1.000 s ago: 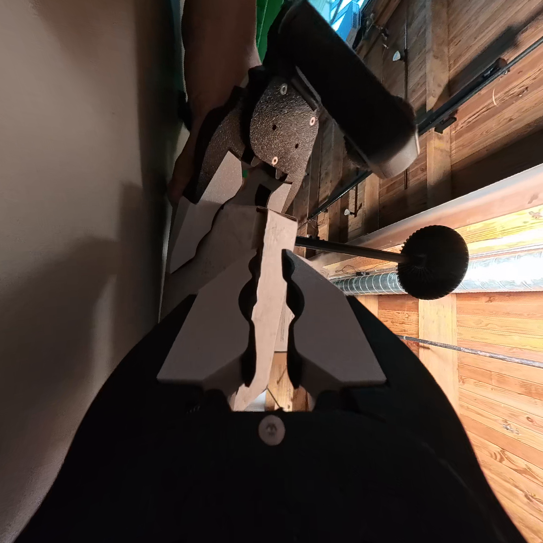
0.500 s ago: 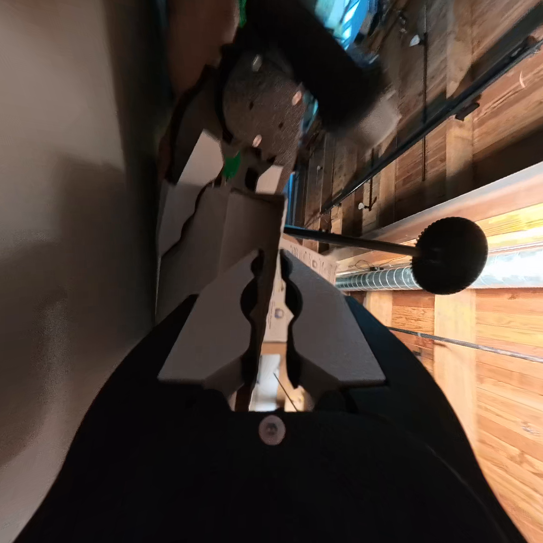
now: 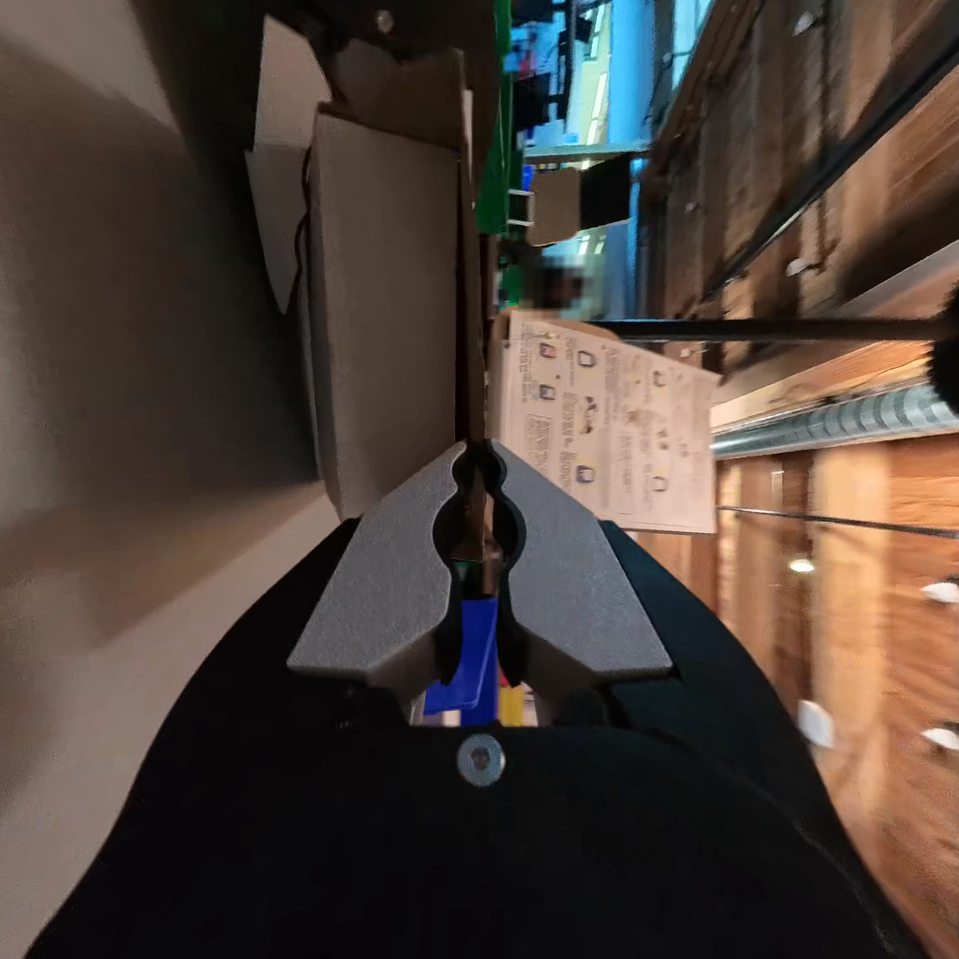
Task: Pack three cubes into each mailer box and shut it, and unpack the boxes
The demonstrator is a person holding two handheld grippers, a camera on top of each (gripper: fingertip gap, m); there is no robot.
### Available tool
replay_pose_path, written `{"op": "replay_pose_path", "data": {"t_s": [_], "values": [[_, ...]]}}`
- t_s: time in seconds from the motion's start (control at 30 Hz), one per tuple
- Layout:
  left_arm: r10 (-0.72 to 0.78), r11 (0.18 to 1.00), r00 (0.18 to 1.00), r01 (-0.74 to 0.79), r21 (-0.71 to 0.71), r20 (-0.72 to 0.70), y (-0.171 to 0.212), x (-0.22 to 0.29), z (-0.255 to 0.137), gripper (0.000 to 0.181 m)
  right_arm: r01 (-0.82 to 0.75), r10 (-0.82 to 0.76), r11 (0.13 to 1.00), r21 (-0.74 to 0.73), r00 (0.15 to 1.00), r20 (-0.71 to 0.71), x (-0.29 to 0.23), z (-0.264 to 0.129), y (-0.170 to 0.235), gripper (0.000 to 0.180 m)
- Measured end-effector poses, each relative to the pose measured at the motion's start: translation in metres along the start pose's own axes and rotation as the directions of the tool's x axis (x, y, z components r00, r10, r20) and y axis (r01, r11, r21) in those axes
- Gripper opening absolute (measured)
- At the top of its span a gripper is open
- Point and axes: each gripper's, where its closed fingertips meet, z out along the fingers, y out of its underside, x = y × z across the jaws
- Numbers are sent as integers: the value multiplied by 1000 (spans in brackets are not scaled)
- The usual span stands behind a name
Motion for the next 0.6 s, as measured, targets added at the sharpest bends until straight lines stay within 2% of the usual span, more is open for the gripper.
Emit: {"op": "replay_pose_path", "data": {"t_s": [0.03,0.13,0.23,0.3,0.4,0.47,0.5,0.57,0.6], "values": [[-11,1000,1000,11,2,2,1,0,0,74,-27,27,1000,-3,999,31,2,2,0,0],[-27,1000,1000,27,0,8,3,-3,1,74,-36,37,999,-10,997,67,6,7,0,0],[8,1000,999,-8,21,36,2,-4,-2,75,-169,171,985,-27,977,131,0,9,1,0],[-9,1000,999,8,19,53,1,-6,-7,83,-168,173,985,-46,976,130,0,8,1,0],[-80,996,996,81,-21,33,4,-11,-24,95,-193,204,977,-90,970,132,3,10,2,0],[-172,984,985,173,-38,33,4,-17,-42,95,-218,232,969,-114,964,131,5,13,3,1],[-211,977,977,212,-36,40,2,-20,-54,91,-221,237,967,-125,962,133,5,14,3,1],[-245,969,968,246,-15,56,-8,-21,-78,72,-231,251,962,-147,958,138,6,16,2,1],[-238,971,968,238,-3,76,-16,-19,-90,51,-232,254,961,-153,956,144,6,17,0,1]]}}
